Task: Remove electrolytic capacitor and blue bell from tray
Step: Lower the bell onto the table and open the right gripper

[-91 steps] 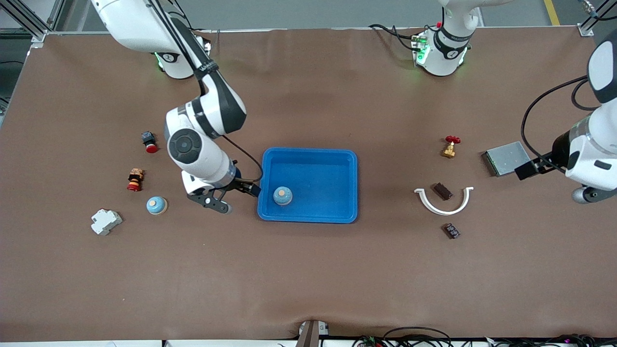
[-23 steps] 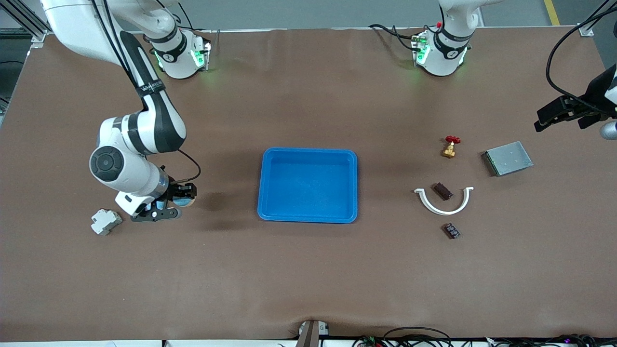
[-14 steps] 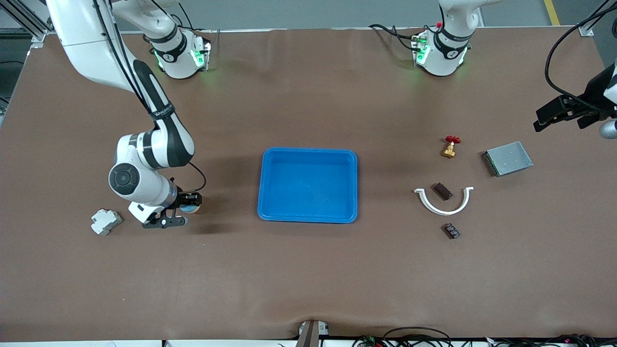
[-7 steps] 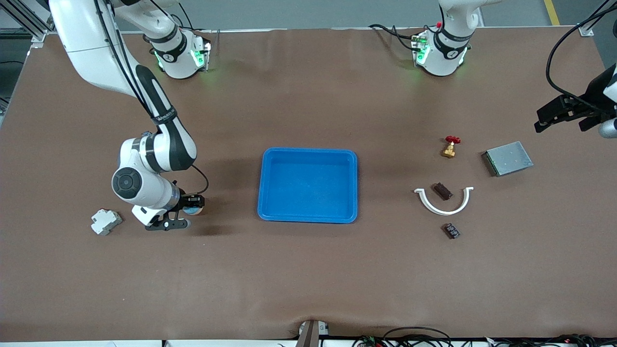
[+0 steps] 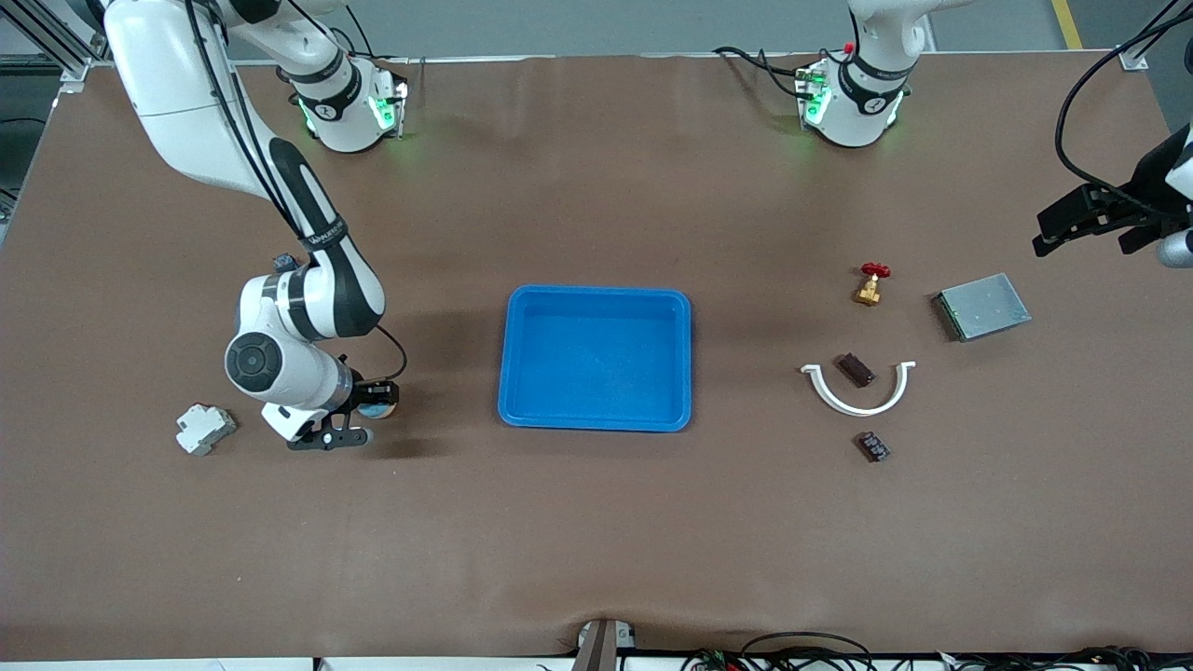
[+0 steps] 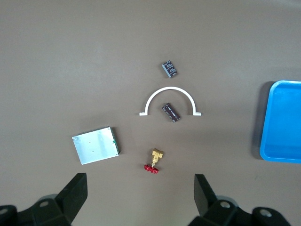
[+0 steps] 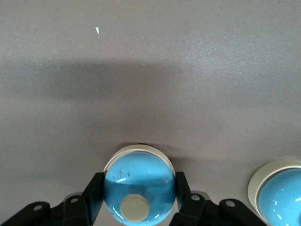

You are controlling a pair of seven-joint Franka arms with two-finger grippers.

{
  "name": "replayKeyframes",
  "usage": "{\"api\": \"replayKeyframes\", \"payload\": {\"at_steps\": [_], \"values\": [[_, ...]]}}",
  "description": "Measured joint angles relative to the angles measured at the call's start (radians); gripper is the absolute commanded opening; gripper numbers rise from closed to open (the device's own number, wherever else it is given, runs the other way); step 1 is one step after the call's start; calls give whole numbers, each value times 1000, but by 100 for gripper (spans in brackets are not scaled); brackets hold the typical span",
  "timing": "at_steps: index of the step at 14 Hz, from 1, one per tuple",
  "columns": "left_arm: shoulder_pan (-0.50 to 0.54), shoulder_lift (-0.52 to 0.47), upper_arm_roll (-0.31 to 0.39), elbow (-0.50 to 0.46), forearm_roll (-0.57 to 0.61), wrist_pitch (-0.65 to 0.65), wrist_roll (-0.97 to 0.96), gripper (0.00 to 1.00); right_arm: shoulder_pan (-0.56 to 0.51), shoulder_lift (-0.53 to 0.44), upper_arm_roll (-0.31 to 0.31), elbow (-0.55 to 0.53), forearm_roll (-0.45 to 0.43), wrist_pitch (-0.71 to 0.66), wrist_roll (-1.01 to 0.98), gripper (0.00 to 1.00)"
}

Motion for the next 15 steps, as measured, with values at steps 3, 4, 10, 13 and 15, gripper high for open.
{"api": "replayKeyframes", "payload": {"at_steps": [3, 4, 10, 13, 15], "values": [[0, 0, 0, 0, 0, 0, 0, 100, 0, 0, 0, 2, 0, 0, -1, 100], [0, 0, 0, 0, 0, 0, 0, 100, 0, 0, 0, 3, 0, 0, -1, 100], [0, 0, 0, 0, 0, 0, 0, 100, 2, -8, 10, 21, 0, -55, -2, 100], [0, 0, 0, -1, 0, 0, 0, 100, 9, -62, 13, 41, 1, -161, 18, 100], [0, 0, 0, -2, 0, 0, 0, 100, 17, -124, 14, 45, 1, -247, 33, 100]]}}
